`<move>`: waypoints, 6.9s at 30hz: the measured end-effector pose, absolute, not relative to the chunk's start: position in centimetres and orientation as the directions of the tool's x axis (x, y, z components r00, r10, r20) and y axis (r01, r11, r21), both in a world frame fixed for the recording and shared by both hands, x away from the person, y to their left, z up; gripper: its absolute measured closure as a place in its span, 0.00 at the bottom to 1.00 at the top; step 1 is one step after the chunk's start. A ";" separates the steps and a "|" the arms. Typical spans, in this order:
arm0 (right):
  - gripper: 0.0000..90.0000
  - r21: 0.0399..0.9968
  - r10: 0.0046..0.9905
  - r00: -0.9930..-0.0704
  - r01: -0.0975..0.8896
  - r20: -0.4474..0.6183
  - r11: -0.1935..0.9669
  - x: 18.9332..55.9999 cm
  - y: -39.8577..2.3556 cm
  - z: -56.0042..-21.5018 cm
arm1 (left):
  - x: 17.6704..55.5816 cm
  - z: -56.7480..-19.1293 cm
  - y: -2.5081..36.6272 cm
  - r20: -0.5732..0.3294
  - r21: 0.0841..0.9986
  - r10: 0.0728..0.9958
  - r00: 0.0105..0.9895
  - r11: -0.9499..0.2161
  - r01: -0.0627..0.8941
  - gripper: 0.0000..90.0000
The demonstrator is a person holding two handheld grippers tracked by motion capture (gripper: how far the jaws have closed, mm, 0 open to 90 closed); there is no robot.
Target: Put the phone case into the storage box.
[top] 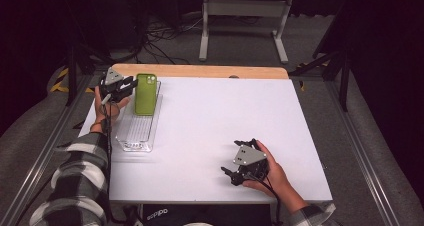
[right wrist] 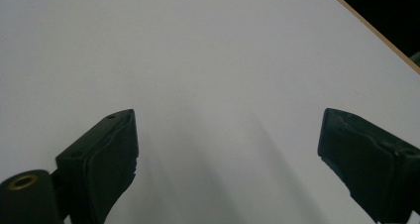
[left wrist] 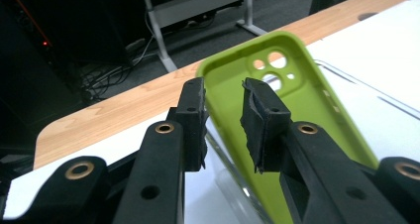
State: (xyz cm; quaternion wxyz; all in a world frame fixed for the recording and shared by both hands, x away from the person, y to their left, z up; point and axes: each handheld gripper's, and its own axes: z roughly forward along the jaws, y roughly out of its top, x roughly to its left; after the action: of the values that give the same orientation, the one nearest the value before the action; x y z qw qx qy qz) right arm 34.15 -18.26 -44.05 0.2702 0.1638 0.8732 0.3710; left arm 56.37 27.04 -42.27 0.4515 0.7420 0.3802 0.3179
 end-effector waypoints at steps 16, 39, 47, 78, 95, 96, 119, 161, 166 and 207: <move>0.11 0.808 0.588 -0.729 0.081 -0.352 0.583 34.0 -19.6 -42.8 | 54.2 -40.6 26.8 0.113 0.940 0.826 0.552 -0.269 0.210 0.78; 0.11 0.845 0.629 -0.706 0.082 -0.325 0.529 34.1 -20.1 -42.3 | 51.7 -39.2 26.6 0.129 0.958 0.805 0.579 -0.253 0.138 0.75; 0.12 0.847 0.630 -0.706 0.080 -0.323 0.525 34.2 -20.0 -42.3 | 50.5 -38.7 26.6 0.127 0.967 0.798 0.590 -0.231 0.104 0.74; 0.12 0.854 0.630 -0.706 0.071 -0.322 0.516 34.0 -20.0 -42.0 | 46.7 -38.6 25.8 0.101 0.977 0.795 0.599 -0.192 0.090 0.22; 0.12 0.855 0.630 -0.704 0.063 -0.328 0.515 33.9 -20.0 -42.0 | 45.3 -38.3 24.7 0.070 0.984 0.773 0.631 -0.156 0.082 0.10; 0.12 0.854 0.629 -0.704 0.061 -0.330 0.516 33.9 -20.0 -42.0 | 45.2 -38.3 24.6 0.071 0.984 0.774 0.629 -0.159 0.084 0.10; 0.12 0.862 0.634 -0.693 0.038 -0.342 0.506 33.6 -20.1 -41.6 | 43.0 -37.9 22.5 0.109 0.983 0.732 0.673 -0.182 0.039 0.06; 0.12 0.889 0.645 -0.692 0.011 -0.324 0.458 32.7 -20.2 -40.4 | 37.1 -37.7 20.1 0.164 0.980 0.662 0.731 -0.196 -0.042 0.05; 0.12 0.888 0.642 -0.693 0.002 -0.330 0.459 32.6 -20.1 -40.4 | 36.6 -38.2 20.0 0.164 0.979 0.664 0.730 -0.198 -0.039 0.07; 0.11 0.896 0.656 -0.680 -0.003 -0.327 0.443 31.6 -20.5 -40.3 | 35.1 -40.8 18.0 0.195 0.964 0.611 0.767 -0.262 -0.036 0.08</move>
State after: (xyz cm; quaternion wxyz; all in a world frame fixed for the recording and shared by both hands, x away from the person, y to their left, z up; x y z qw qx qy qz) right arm 31.56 -20.48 -40.31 0.3402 0.2099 0.7784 0.4840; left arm 35.06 17.97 -40.80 0.5756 0.7431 0.1936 0.2811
